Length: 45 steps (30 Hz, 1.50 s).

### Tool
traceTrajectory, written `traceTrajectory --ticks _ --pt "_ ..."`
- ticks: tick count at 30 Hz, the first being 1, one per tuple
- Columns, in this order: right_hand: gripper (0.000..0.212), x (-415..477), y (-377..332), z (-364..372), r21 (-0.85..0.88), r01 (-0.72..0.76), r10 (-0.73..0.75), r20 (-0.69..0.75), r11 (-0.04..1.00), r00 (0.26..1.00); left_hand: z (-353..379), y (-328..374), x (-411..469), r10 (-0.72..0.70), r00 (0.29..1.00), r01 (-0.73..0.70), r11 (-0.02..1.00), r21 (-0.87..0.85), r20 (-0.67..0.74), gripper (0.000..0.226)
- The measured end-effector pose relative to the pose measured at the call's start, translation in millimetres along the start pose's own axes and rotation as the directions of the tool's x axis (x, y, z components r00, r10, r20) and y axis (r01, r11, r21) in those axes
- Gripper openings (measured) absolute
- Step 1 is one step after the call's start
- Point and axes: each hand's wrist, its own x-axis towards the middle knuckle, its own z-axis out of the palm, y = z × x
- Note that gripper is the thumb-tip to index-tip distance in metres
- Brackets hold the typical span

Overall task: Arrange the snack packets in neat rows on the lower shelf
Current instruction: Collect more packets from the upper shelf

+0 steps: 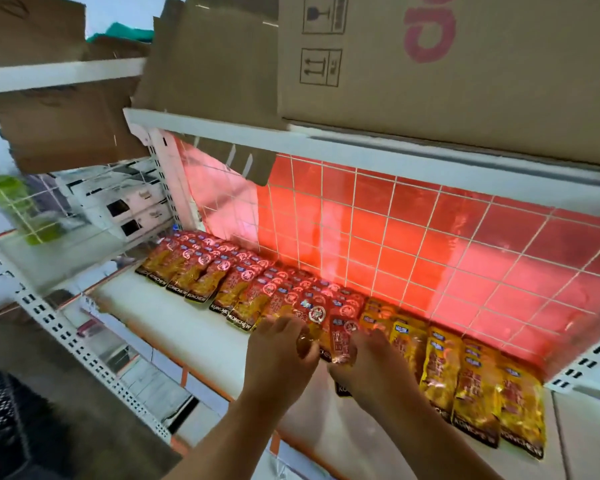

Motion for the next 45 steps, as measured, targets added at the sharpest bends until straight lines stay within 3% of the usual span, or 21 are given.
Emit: traceTrajectory --ticks 9,17,21,28,37,45 --pt "0.054 16 2 29 -0.056 -0.07 0.069 -0.019 0.996 0.997 27 -25 25 0.083 0.994 -0.089 0.993 0.083 0.068 0.022" --pt "0.041 27 -14 46 -0.025 -0.21 0.209 -0.036 0.977 0.977 42 -49 43 0.207 0.975 -0.211 0.977 0.034 0.081 0.035" --pt "0.055 29 -20 59 -0.016 -0.267 0.266 -0.03 0.964 0.963 46 -57 45 0.228 0.965 -0.237 0.97 0.059 0.129 0.041" --pt "0.067 41 -28 70 -0.122 -0.368 0.359 -0.089 0.922 0.929 50 -65 45 0.316 0.949 -0.316 0.949 0.001 0.021 0.026" --pt "0.042 50 -40 75 -0.11 -0.427 0.419 -0.086 0.898 0.904 47 -82 46 0.41 0.911 -0.408 0.911 -0.062 0.03 0.027" --pt "0.043 52 -40 76 -0.087 -0.461 0.455 -0.086 0.883 0.886 55 -84 46 0.43 0.902 -0.428 0.902 -0.051 0.045 0.028"
